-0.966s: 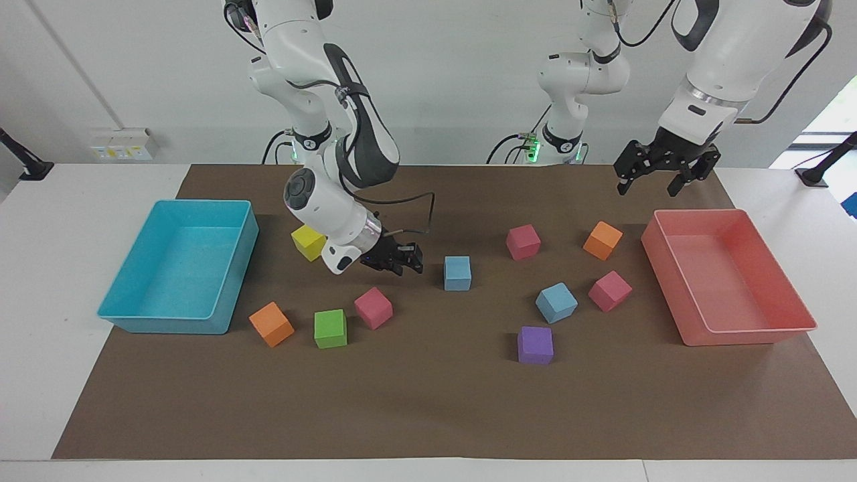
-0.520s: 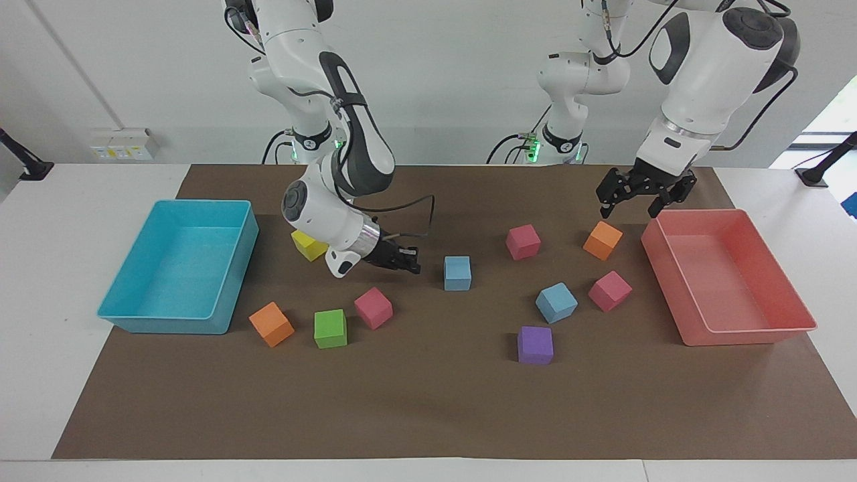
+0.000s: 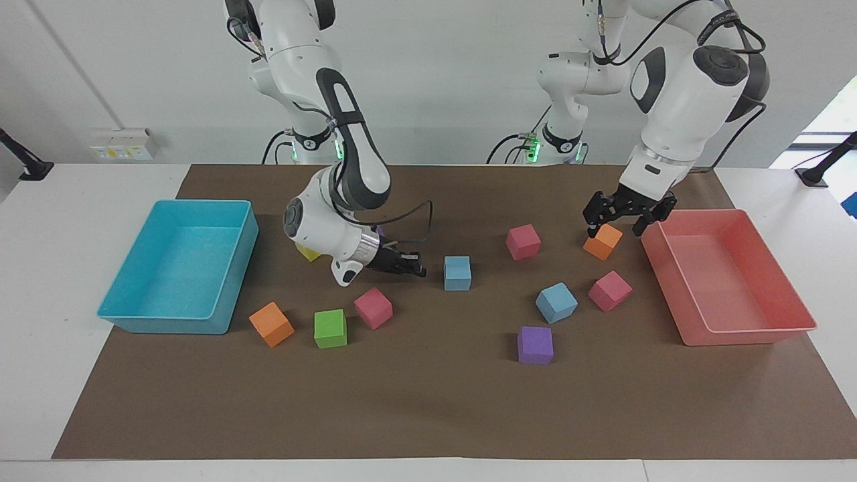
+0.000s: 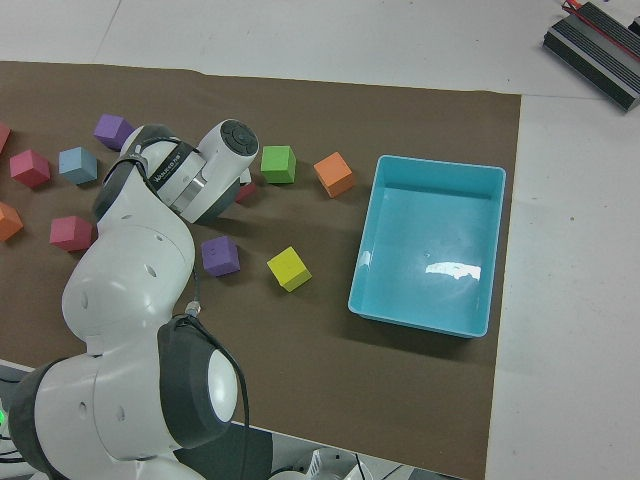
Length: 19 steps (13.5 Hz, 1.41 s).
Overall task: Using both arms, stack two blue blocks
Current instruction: 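Reach the left gripper to the other light-blue cube near the purple cube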
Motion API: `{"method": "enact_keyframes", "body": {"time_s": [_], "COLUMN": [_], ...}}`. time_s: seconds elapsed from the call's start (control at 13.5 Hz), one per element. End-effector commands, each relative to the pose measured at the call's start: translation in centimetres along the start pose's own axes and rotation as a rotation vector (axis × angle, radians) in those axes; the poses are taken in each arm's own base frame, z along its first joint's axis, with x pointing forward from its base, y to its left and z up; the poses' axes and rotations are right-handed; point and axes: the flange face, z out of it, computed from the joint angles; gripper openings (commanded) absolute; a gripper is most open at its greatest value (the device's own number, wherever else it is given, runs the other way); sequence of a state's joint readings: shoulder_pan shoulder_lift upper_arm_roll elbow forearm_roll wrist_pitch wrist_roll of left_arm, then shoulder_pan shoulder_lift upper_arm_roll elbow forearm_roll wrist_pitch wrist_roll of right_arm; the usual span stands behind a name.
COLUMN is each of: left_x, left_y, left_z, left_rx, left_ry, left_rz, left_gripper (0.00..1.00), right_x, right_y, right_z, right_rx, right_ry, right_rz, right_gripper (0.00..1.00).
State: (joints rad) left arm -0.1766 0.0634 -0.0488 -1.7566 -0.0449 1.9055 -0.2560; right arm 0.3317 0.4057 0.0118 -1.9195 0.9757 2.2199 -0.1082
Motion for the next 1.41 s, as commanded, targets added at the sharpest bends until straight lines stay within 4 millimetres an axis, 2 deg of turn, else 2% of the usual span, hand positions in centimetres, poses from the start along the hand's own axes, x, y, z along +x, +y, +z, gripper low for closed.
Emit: {"method": "enact_keyframes", "body": {"time_s": [0.0, 0.07, 0.22, 0.67, 1.11, 1.34], "left_x": [0.2, 0.3, 0.1, 0.4, 0.9, 0.9], "left_y": [1.2, 1.1, 2.9, 3.6, 3.7, 3.4], "left_z": [2.3, 3.4, 6.0, 11.6, 15.5, 16.5], "left_rx": [0.005, 0.007, 0.004, 0.008, 0.026, 0.022], "left_ry": [0.020, 0.019, 0.020, 0.052, 0.075, 0.083], "left_rz": [-0.016, -0.025, -0.037, -0.118, -0.158, -0.162], "left_gripper": [1.00, 1.00, 1.00, 1.00, 1.00, 1.00], "right_x": [0.0, 0.0, 0.2, -0.2, -0.5, -0.6], "right_y": [0.3, 0.3, 1.0, 1.6, 1.4, 1.3], "right_z": [0.1, 0.1, 0.7, 1.4, 1.9, 2.0], "right_rx": [0.032, 0.033, 0.039, 0.065, 0.069, 0.069], "right_ry": [0.008, 0.005, -0.005, -0.025, -0.032, -0.033], "right_rz": [-0.012, -0.015, -0.027, -0.028, -0.038, -0.039], "right_gripper": [0.00, 0.00, 0.00, 0.00, 0.00, 0.00]}}
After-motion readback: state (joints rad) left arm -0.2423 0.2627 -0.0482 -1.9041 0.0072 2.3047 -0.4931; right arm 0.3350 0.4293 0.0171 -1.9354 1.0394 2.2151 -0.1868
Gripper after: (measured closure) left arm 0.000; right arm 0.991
